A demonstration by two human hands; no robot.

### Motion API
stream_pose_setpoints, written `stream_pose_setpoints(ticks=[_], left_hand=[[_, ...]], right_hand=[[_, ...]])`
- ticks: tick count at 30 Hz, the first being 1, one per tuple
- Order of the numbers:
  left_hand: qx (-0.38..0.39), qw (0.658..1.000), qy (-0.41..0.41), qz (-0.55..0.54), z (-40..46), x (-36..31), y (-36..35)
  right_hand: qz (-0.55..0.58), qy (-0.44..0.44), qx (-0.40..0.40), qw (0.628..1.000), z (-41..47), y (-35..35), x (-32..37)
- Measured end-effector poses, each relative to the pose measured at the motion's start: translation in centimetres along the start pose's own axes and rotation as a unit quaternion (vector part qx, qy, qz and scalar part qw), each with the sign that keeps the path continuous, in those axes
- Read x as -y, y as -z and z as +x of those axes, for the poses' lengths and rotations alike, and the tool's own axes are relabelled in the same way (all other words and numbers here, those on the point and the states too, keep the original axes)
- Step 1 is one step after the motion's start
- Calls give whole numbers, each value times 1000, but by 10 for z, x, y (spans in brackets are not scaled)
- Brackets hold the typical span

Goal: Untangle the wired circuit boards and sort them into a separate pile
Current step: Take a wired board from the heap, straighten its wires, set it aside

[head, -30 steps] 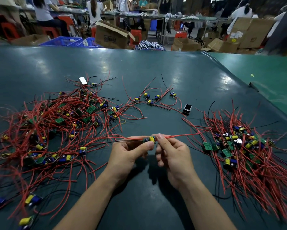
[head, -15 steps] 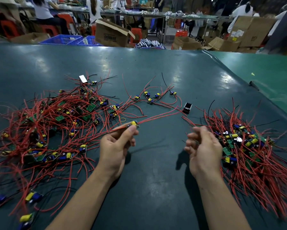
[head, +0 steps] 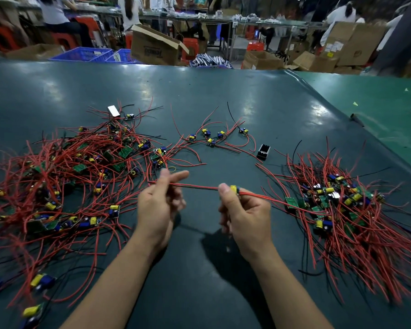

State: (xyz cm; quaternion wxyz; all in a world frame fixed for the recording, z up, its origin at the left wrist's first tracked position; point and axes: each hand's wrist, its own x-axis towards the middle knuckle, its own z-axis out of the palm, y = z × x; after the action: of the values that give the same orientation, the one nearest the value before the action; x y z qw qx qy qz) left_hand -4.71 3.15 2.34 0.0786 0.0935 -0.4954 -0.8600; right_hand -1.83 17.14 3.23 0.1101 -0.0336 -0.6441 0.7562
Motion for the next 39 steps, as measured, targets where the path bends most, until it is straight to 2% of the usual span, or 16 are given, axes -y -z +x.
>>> stream_pose_setpoints(ticks=[2,4,6,8,11,15,18,20,22,25,28,30,35,39], left_hand=[[-46,998,-9,-35,8,-6,9],[-65,997,-31,-12,10,-6,14],[-54,996,-54,39,6,-1,13],[-21,995,-60,77,1,6,9],[15,989,-73,128,-2,11,7],[7,980,-104,167,-4,9,10],[12,956,-145,255,-6,2,11],[37,923,-166,346,-3,-12,11],[45,866,-179,464,7,-35,15],[-19,745,-206,635,29,-75,30],[-96,625,-185,752,52,-112,58],[-134,568,-157,797,63,-130,76],[-88,535,-60,838,73,-127,92],[-136,474,-46,869,75,-108,96]], right_hand=[[31,17,-101,994,7,8,6],[102,26,-212,972,16,22,13],[190,4,-289,938,24,36,18],[252,-54,-325,910,31,44,15],[249,-110,-314,909,35,45,8],[201,-113,-249,941,34,36,2],[151,-105,-200,962,33,32,-2],[130,-98,-188,969,32,31,-4],[121,-93,-186,971,33,31,-5],[116,-94,-178,973,33,31,-5],[108,-100,-167,975,33,30,-4],[104,-97,-167,976,33,30,-3],[96,-92,-174,976,33,30,-4],[86,-95,-168,977,30,29,-2]])
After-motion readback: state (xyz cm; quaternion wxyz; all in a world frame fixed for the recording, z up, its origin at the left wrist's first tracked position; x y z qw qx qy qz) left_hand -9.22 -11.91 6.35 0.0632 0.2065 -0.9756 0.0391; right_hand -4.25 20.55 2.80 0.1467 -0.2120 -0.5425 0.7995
